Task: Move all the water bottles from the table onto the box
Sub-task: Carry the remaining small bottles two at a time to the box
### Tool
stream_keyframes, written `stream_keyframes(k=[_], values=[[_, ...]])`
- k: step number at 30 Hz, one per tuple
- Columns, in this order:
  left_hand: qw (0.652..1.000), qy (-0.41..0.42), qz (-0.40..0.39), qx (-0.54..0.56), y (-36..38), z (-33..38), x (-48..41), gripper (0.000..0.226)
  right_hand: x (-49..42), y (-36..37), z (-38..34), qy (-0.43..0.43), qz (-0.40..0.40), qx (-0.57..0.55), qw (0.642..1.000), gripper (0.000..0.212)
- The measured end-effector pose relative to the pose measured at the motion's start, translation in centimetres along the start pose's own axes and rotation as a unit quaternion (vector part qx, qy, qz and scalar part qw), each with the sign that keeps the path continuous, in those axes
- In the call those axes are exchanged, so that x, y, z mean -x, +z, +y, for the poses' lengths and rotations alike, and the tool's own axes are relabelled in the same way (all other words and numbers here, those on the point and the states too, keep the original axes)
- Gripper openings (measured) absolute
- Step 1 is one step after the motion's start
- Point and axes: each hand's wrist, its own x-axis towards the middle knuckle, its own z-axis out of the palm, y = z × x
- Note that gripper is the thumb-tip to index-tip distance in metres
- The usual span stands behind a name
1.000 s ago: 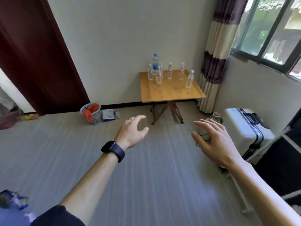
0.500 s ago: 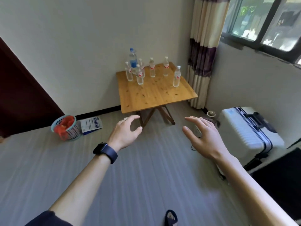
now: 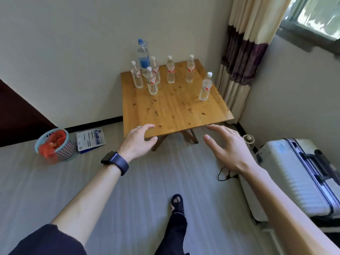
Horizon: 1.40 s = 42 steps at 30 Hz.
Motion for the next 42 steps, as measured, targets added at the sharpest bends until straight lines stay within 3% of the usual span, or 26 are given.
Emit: stream_keyframes(k=[9, 17, 22, 26, 29, 34, 37, 38, 39, 41, 42], values=[[0.999, 0.021, -0.043, -0.006, 0.1, 1.6, -22.1, 0.045, -18.4, -1.1, 4.8, 0.063, -0.013, 0.027, 0.998, 0.045], [0.997, 0.008, -0.077, -0.005, 1.6, 2.3, -37.3, 0.045, -32.5, 1.1, 12.0, 0.14, -0.055, 0.039, 0.988, 0.059], [0.995, -0.058, -0.078, 0.01, 2.9, -0.3, -45.4, 0.045, -43.0, 5.6, 17.7, 0.211, -0.072, 0.06, 0.973, 0.083], [0.983, -0.154, -0.09, 0.048, 3.9, -3.0, -49.7, 0.049, -49.0, 8.4, 20.3, 0.348, -0.074, -0.044, 0.934, 0.112], [0.966, -0.229, -0.081, 0.086, 4.8, -5.2, -52.3, 0.058, -52.6, 9.9, 21.5, 0.375, -0.057, -0.106, 0.919, 0.119], [0.93, -0.329, -0.06, 0.152, 6.4, -8.1, -57.1, 0.079, -56.7, 12.5, 21.6, 0.4, -0.002, -0.142, 0.906, 0.096], [0.913, -0.363, -0.005, 0.186, 6.9, -9.5, -60.2, 0.099, -57.5, 13.2, 22.4, 0.341, 0.028, -0.113, 0.933, 0.028], [0.908, -0.368, 0.019, 0.199, 6.8, -10.0, -61.3, 0.104, -57.7, 13.6, 22.9, 0.339, 0.029, -0.102, 0.935, 0.023], [0.904, -0.372, 0.042, 0.208, 6.6, -10.6, -62.5, 0.107, -58.0, 13.8, 23.1, 0.363, 0.028, -0.119, 0.924, 0.031], [0.906, -0.358, 0.072, 0.213, 6.5, -12.7, -64.5, 0.107, -58.6, 14.1, 23.4, 0.405, 0.013, -0.147, 0.902, 0.061], [0.91, -0.345, 0.073, 0.217, 6.4, -13.8, -65.4, 0.103, -58.7, 14.2, 23.6, 0.383, 0.008, -0.15, 0.912, 0.051]])
